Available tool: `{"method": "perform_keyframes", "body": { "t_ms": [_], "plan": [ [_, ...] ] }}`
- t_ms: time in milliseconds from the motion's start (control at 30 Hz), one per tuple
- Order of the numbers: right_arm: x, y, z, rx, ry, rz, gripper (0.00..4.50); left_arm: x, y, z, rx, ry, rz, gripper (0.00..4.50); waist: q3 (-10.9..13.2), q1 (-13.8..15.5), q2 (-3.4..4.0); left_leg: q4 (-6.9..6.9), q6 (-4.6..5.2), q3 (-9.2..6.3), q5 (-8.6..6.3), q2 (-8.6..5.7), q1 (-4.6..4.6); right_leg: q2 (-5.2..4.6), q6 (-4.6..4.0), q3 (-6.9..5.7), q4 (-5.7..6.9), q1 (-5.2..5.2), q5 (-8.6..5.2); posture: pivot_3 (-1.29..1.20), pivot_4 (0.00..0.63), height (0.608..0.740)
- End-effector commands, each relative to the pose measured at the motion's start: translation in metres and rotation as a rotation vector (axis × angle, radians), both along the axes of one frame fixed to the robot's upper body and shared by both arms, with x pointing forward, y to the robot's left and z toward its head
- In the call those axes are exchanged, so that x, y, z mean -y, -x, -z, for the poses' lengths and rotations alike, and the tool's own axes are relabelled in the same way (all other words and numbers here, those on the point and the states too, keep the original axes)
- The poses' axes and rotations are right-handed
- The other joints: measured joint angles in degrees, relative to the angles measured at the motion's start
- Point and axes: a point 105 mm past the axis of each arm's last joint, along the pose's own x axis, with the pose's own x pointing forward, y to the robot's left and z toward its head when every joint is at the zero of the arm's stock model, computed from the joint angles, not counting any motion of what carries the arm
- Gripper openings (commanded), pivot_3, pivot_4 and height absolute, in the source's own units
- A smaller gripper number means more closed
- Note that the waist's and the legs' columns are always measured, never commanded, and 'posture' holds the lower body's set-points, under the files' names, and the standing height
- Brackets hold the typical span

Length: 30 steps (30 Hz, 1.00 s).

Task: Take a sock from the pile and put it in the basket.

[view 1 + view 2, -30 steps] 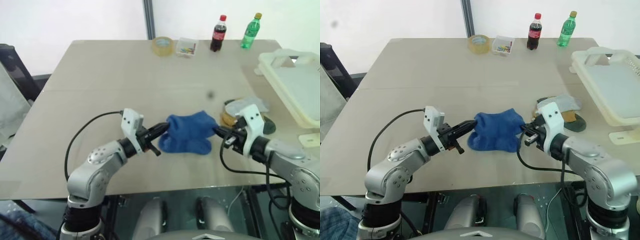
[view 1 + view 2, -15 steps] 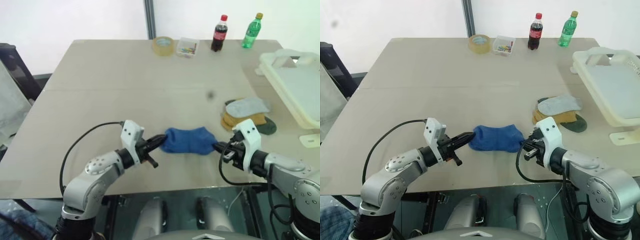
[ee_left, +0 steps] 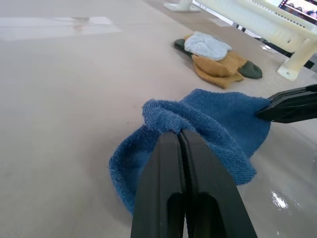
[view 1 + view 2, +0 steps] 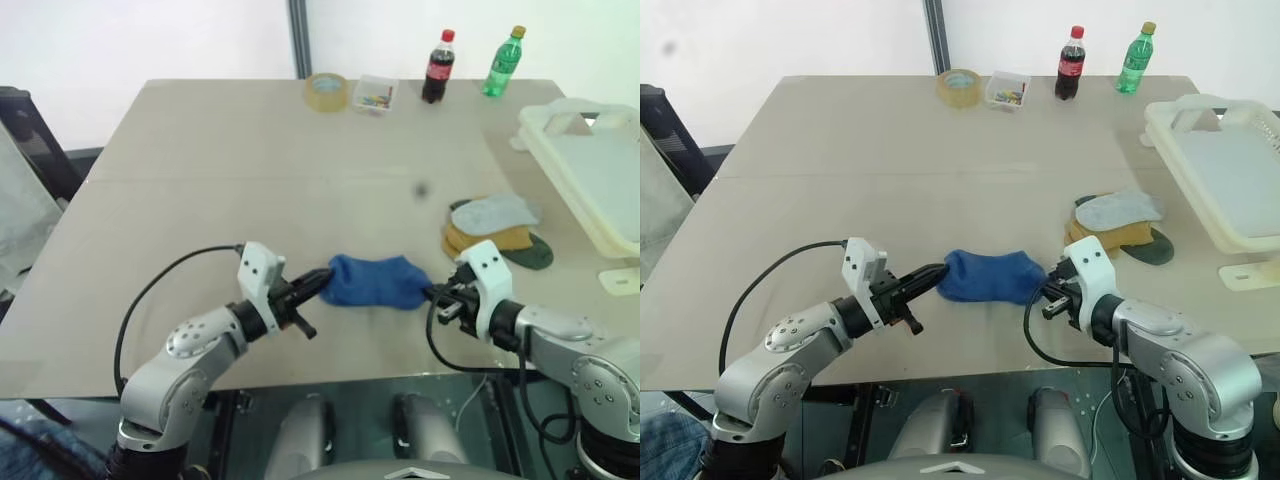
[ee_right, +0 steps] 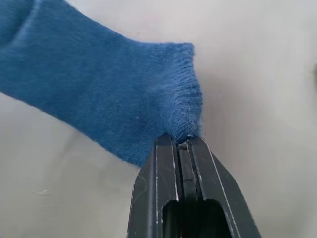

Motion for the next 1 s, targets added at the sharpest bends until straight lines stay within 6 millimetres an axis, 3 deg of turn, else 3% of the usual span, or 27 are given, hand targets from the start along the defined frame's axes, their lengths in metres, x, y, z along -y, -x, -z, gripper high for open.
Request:
{"method": "perform_keyframes", "body": {
  "t_ms": [33, 367, 500, 533, 767, 1000],
  "plan": [
    [-0.002, -0.005, -0.007, 0.049, 0.006, -0.005, 0.03, 0.004, 0.006, -0.011, 0.059, 0.004, 0.015, 0.0, 0.0, 0.0, 0.0, 0.0, 0.0, 0.0, 0.0, 0.0, 0.0, 0.0, 0.0, 0.0, 0.0, 0.0, 0.0, 0.0, 0.15, 0.74],
    [-0.003, -0.004, 0.0, 0.027, 0.012, -0.018, 0.03, 0.0, 0.004, 0.0, 0.045, -0.018, -0.014, 0.0, 0.0, 0.01, 0.0, 0.0, 0.0, 0.0, 0.0, 0.01, 0.0, -0.01, 0.0, 0.0, -0.01, 0.0, 0.0, 0.0, 0.15, 0.74],
    [-0.002, -0.004, -0.003, 0.051, 0.019, -0.025, 1.73, -0.003, 0.002, 0.003, 0.045, -0.039, -0.029, 0.0, 0.0, 0.01, 0.0, 0.0, 0.0, 0.0, 0.0, 0.02, 0.0, -0.01, 0.0, 0.0, -0.01, 0.0, 0.0, 0.0, 0.15, 0.74],
    [-0.002, -0.004, -0.004, 0.062, 0.02, -0.025, 2.35, -0.004, 0.002, 0.004, 0.045, -0.043, -0.031, 0.0, 0.0, 0.01, 0.0, 0.0, 0.0, 0.0, 0.0, 0.02, 0.0, -0.01, 0.0, 0.0, -0.01, -0.01, 0.0, 0.0, 0.15, 0.74],
    [-0.013, -0.011, -0.036, 0.274, -0.045, -0.092, 2.35, -0.004, 0.0, 0.009, 0.04, -0.057, -0.029, 0.0, 0.01, 0.0, 0.0, 0.0, 0.0, 0.01, 0.0, 0.01, -0.01, 0.0, 0.01, 0.0, -0.01, -0.01, -0.01, 0.0, 0.15, 0.74],
    [-0.02, -0.037, -0.021, 0.452, 0.1, -0.122, 2.35, -0.008, -0.006, 0.017, 0.021, -0.048, -0.081, 0.0, 0.0, 0.05, -0.01, 0.0, 0.0, 0.04, 0.0, -0.03, 0.0, -0.01, 0.01, 0.0, -0.02, -0.01, -0.01, 0.0, 0.15, 0.74]
  ]
}}
